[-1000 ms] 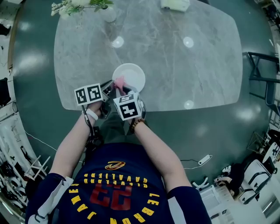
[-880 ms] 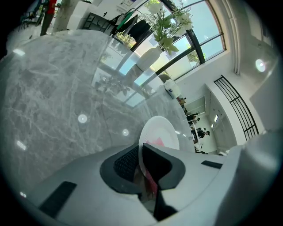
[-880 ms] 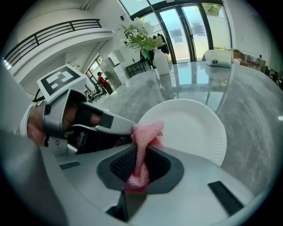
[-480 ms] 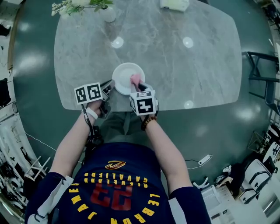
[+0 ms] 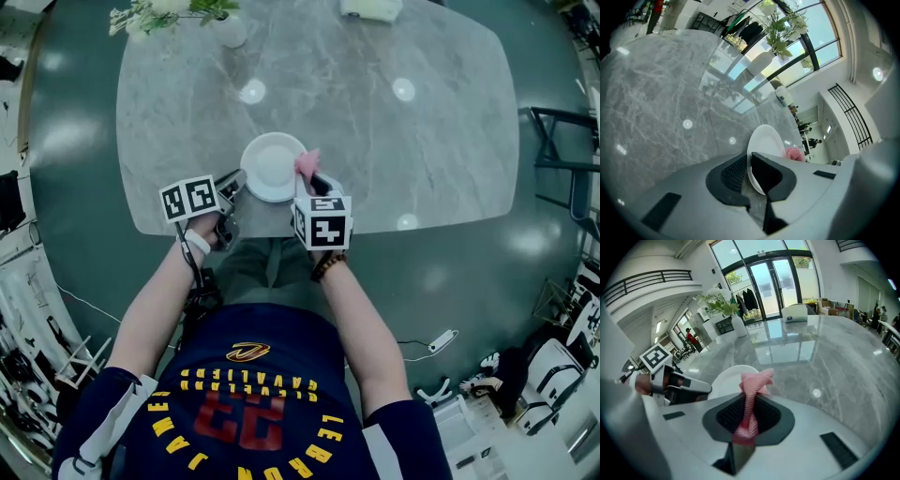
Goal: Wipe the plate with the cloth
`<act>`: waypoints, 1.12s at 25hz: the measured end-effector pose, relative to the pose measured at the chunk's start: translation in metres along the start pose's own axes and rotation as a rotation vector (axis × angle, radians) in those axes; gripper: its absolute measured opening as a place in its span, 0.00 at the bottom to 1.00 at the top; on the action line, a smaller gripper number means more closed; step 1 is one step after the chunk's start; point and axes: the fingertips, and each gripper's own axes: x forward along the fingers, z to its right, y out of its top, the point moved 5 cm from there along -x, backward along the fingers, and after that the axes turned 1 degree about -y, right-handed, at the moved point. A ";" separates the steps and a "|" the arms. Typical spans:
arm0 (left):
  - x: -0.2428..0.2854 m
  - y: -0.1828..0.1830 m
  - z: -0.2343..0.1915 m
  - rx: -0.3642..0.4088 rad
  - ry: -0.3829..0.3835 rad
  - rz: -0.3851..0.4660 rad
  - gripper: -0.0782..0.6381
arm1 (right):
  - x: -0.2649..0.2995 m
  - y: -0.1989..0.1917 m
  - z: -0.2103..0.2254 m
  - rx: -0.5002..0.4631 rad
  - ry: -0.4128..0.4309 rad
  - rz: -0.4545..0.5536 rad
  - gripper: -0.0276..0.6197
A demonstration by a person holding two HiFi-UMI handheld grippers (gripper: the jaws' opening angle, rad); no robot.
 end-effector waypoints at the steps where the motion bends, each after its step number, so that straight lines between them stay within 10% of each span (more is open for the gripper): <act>1: 0.000 0.000 0.000 -0.001 -0.001 0.003 0.16 | -0.001 0.002 -0.008 -0.011 0.018 0.006 0.11; 13: 0.002 0.002 -0.003 0.009 -0.002 0.008 0.16 | 0.037 -0.031 -0.103 -0.174 0.209 -0.101 0.11; 28: 0.002 0.003 -0.003 0.037 0.014 -0.016 0.16 | 0.008 -0.030 -0.007 -0.036 0.023 -0.069 0.11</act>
